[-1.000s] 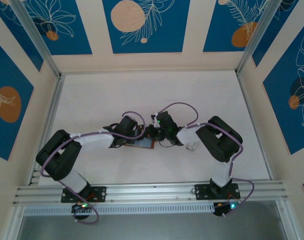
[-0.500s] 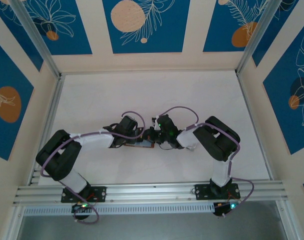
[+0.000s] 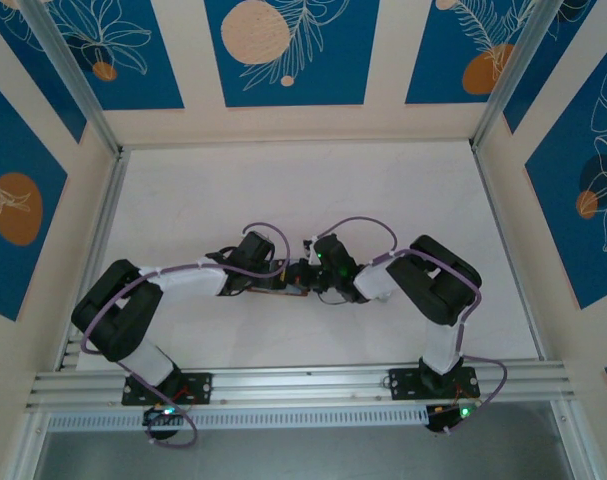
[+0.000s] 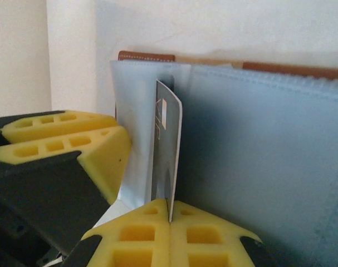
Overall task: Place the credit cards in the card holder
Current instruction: Insert the credit card into the card slot.
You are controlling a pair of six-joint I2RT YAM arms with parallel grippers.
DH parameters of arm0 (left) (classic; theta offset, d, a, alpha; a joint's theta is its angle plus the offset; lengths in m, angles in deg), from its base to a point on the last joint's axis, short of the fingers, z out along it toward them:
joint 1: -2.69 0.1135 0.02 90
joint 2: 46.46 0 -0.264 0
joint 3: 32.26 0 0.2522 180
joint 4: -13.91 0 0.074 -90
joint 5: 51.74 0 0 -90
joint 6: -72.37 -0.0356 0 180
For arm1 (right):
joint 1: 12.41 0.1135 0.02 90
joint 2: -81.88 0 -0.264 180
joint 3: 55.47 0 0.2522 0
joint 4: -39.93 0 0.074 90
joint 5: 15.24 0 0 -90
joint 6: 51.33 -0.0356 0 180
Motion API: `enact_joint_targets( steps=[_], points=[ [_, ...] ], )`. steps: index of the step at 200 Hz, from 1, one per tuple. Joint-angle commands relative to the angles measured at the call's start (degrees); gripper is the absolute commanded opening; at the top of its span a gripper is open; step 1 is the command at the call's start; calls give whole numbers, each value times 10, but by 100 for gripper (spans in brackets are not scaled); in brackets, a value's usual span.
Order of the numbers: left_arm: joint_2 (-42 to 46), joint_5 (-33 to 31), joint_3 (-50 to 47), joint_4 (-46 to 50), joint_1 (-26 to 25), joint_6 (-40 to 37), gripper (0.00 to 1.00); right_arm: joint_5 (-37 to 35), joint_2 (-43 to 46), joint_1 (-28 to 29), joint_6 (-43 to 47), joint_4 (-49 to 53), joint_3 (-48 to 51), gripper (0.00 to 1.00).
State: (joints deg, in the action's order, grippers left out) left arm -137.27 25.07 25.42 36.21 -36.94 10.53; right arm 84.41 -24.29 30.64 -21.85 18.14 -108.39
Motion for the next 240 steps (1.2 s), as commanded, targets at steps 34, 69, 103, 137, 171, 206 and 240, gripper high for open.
enact_joint_targets(
  steps=[34, 69, 103, 137, 171, 206, 240],
  points=[
    [-12, 12, -16, 47, 4, 4, 21, -14, -11, 15, 2, 71, 16, 0],
    [-6, 12, -21, 48, 4, 4, 21, -19, -24, 13, 7, 80, -15, 0],
    [-5, 14, -22, 48, 4, 4, 21, -29, -24, 9, 7, 93, -32, 0],
    [-4, 16, -19, 49, 4, 5, 21, -50, -28, 12, 6, 101, -38, 0],
    [19, 21, -19, 57, 4, 7, 22, -84, -29, 13, 0, 111, -30, 0],
    [36, 31, -12, 67, 4, 8, 22, -106, -32, 16, -2, 116, -27, 0],
    [28, 39, -6, 67, 4, 10, 22, -97, -42, 21, 5, 117, -43, 0]
  ],
)
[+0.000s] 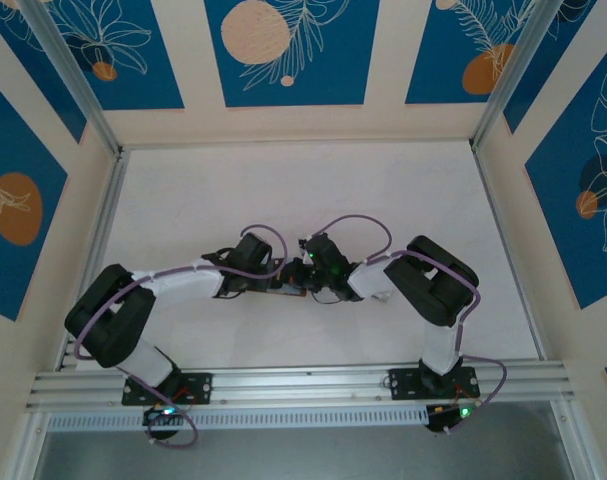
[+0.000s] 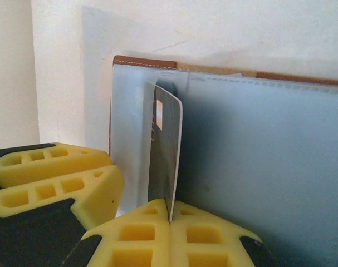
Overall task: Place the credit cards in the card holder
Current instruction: Insert the credit card into the card slot.
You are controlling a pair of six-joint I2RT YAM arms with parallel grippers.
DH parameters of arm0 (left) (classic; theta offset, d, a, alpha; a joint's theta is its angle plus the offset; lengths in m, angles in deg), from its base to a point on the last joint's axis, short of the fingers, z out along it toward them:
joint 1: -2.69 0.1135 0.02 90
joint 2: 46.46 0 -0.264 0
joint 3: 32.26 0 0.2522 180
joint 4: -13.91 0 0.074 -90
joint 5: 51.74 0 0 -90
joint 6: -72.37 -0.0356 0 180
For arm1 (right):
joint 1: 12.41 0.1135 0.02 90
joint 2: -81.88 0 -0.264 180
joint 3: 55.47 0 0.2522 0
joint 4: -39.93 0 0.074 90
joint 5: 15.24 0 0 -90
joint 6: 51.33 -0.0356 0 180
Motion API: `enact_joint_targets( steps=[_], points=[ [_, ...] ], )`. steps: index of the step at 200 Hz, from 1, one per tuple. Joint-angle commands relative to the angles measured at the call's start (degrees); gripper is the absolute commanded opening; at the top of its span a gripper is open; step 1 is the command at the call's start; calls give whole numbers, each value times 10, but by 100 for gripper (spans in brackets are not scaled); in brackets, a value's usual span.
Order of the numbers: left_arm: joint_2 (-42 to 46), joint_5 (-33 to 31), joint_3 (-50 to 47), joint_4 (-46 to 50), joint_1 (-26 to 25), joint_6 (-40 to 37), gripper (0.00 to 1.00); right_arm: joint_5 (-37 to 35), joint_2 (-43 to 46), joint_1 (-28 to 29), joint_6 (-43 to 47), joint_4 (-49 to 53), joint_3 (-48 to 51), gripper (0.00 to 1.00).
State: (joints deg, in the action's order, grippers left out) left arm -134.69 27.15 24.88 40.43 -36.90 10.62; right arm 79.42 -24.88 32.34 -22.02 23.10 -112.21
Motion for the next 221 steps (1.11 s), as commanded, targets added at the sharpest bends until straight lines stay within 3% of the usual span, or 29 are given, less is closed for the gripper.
enact_joint_targets(
  steps=[1, 49, 86, 150, 221],
  points=[
    [2, 19, 0, 24, 4, 9, 22, -47, -37, 4, 7, 68, -5, 0],
    [34, 51, 27, 49, 21, 20, 25, -22, -51, 4, 22, 63, -11, 0],
    [52, 59, 24, 71, 75, 31, 24, -13, -47, 5, 41, 84, -22, 1],
    [-6, 61, 28, 58, 107, 17, 20, -1, -41, 5, 77, 148, -57, 2],
    [-49, 76, 10, 25, 106, 14, 18, 10, -43, 10, 122, 252, -115, 18]
  ],
)
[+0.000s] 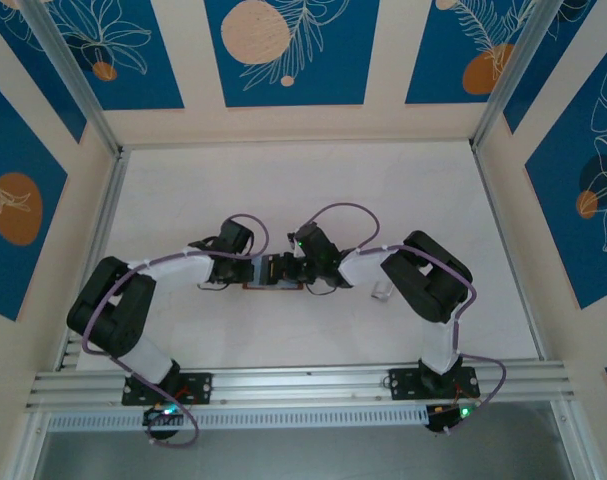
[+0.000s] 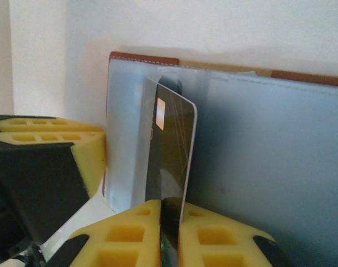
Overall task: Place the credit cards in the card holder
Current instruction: Insert the credit card into the card slot.
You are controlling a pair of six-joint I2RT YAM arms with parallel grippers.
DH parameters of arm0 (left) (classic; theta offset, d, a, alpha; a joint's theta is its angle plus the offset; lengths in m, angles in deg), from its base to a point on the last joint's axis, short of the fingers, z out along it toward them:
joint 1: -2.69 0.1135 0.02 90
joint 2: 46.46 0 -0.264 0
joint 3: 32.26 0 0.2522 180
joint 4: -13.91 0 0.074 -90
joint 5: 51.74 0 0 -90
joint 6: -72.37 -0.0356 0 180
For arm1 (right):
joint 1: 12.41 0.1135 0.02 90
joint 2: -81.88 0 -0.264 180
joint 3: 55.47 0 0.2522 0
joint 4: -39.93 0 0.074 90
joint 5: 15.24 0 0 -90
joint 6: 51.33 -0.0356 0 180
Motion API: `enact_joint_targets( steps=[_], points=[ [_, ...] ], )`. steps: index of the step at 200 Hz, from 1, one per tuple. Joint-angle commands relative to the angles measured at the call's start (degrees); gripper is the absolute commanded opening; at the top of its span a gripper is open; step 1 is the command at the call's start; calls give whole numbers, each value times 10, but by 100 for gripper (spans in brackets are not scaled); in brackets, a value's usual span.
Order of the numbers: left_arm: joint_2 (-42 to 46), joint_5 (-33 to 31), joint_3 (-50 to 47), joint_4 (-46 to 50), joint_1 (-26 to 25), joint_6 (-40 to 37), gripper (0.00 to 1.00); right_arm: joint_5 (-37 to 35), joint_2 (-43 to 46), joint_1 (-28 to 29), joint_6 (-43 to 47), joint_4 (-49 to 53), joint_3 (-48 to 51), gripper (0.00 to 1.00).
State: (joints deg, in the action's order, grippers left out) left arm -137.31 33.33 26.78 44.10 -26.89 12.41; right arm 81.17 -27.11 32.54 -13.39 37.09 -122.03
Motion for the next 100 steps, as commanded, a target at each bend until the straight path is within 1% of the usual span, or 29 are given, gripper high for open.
enact_joint_targets(
  steps=[1, 29, 53, 65, 83, 100],
  points=[
    [-23, 14, -9, -12, 6, -3, 19, -7, -20, 8, 36, 114, -19, 18],
    [-20, 13, -15, -13, 6, -2, 19, -24, -11, 12, 45, 168, -42, 23],
    [-20, 14, -18, -16, 6, -3, 19, -74, -4, 28, 66, 268, -89, 29],
    [-21, 15, -19, -18, 6, -2, 19, -93, -8, 36, 76, 315, -117, 29],
    [-23, 17, -22, -22, 6, -1, 19, -94, -12, 38, 77, 345, -138, 30],
    [-24, 17, -24, -23, 6, -1, 19, -111, -20, 38, 74, 388, -164, 31]
  ],
)
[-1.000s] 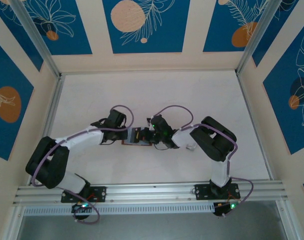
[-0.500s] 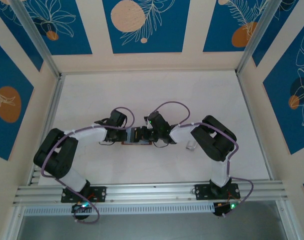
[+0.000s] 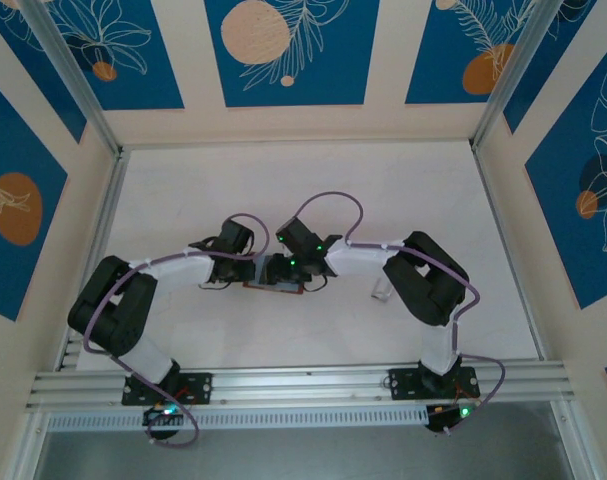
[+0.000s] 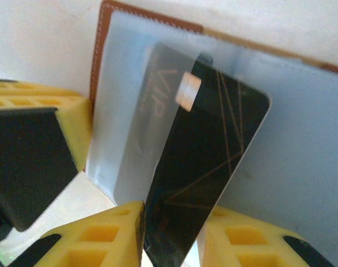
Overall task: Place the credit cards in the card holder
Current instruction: Insert the credit card into the card slot.
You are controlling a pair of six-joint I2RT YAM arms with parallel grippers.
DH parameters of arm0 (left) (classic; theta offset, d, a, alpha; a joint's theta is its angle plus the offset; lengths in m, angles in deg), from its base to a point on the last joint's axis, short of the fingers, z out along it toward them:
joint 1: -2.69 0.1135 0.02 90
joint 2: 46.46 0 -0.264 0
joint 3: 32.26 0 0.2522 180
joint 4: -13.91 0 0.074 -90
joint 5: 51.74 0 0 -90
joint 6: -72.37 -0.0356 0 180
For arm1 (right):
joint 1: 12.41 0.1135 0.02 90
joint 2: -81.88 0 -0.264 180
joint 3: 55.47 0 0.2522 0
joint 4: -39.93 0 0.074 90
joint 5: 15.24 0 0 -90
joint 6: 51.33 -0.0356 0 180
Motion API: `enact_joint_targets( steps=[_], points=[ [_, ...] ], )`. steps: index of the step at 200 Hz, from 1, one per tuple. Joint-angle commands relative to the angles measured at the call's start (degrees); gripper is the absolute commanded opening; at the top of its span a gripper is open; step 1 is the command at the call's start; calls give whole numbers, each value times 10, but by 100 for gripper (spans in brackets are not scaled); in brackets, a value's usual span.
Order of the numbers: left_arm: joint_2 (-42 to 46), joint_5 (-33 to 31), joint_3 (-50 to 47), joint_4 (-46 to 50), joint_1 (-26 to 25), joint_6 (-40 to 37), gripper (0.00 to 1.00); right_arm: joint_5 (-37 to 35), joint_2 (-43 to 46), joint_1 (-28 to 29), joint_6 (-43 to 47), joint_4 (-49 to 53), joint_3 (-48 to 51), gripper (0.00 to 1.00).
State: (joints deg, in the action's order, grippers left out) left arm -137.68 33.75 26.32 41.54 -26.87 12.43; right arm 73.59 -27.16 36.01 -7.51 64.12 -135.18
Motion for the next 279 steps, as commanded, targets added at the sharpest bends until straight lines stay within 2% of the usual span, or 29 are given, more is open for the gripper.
enact_joint_targets(
  steps=[1, 39, 113, 163, 279],
  points=[
    [-21, 13, -19, 3, 6, -1, 19, -36, -20, 3, 15, 121, -34, 31],
    [-21, 15, -24, 0, 6, -2, 19, -51, -14, 3, 13, 179, -62, 32],
    [-16, 18, -30, -1, 6, -1, 19, 1, -27, -9, 25, 145, -78, 30],
    [-15, 21, -31, -3, 6, 0, 19, 20, -44, -14, 28, 139, -95, 22],
    [-6, 24, -40, -7, 5, 1, 19, 50, -46, -16, 21, 85, -94, 20]
  ],
)
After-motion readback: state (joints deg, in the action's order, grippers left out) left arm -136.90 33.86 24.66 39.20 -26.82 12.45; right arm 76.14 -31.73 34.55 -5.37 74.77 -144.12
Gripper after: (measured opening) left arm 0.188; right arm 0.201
